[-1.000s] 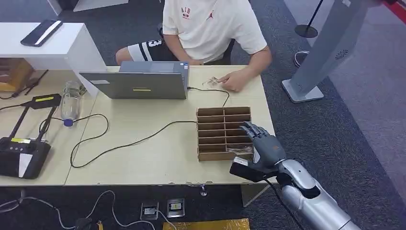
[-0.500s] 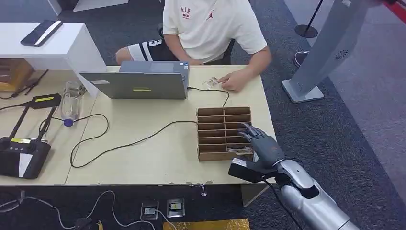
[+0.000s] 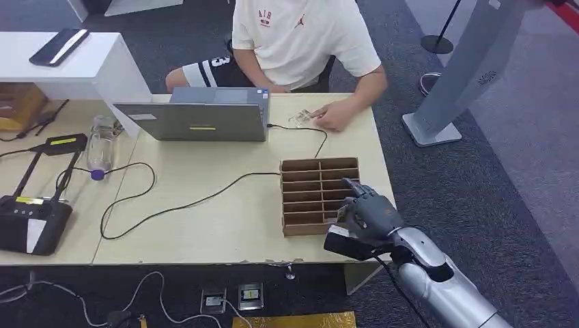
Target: Pass the card to the sensor for recognition and then transmit it.
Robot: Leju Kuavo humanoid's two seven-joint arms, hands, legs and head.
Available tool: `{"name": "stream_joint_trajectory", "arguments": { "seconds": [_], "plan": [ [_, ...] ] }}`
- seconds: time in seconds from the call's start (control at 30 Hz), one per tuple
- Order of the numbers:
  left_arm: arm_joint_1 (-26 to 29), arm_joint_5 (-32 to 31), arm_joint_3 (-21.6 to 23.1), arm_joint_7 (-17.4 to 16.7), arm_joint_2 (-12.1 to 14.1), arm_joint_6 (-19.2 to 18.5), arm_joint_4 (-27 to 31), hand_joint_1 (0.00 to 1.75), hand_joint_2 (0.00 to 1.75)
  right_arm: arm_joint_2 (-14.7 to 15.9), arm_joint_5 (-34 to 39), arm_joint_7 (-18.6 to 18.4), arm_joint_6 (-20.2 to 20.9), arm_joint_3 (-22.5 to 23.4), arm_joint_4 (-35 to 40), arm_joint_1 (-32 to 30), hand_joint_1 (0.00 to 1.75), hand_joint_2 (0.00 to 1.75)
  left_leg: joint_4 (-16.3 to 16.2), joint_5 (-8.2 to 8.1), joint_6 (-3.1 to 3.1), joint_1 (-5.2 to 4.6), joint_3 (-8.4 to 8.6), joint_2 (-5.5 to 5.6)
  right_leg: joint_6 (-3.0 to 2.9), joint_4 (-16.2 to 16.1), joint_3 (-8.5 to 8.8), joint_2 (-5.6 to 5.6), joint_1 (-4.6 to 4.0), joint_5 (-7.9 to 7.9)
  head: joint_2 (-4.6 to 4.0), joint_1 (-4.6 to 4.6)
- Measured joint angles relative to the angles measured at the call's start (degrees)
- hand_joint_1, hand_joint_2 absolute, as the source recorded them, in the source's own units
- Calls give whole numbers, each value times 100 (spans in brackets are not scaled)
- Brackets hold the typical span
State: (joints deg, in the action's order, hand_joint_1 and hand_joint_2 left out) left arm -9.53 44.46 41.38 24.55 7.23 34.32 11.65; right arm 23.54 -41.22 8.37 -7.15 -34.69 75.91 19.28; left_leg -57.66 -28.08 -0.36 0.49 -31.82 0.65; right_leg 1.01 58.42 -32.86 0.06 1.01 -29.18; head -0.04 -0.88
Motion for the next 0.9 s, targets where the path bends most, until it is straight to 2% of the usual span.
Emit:
{"name": "stream_joint_trajectory", "arguments": {
  "seconds": [0.43, 0.57, 0.7, 0.9],
  "plan": [
    [0, 2, 0, 0, -7, 2, 0, 0, 0, -22, -37, -9, -35, 39, 0, 25, 175, 175, 0, 0, 0, 0, 0, 0, 0, 0, 0, 0, 0, 0, 0, 0],
    [1, 0, 0, 79, -9, 15, 0, 0, 0, -41, 11, 98, -397, 107, 0, 91, 175, 175, 0, 0, 0, -1, -1, 0, 0, 1, -1, 0, 1, 0, 0, -2],
    [0, -9, 15, 197, -26, 31, 0, 0, 0, -81, 59, 280, -813, 442, 0, 470, 175, 175, -1, 1, 0, -1, 1, -2, 1, 1, 0, 2, 2, 2, 0, -2],
    [-37, -109, 44, 203, -48, 35, 0, 0, 0, -109, 52, 503, -767, 988, 2, 1395, 175, 175, -3, 8, 3, -2, 2, -2, 3, 1, 1, 0, 2, 6, 0, -2]
  ]
}}
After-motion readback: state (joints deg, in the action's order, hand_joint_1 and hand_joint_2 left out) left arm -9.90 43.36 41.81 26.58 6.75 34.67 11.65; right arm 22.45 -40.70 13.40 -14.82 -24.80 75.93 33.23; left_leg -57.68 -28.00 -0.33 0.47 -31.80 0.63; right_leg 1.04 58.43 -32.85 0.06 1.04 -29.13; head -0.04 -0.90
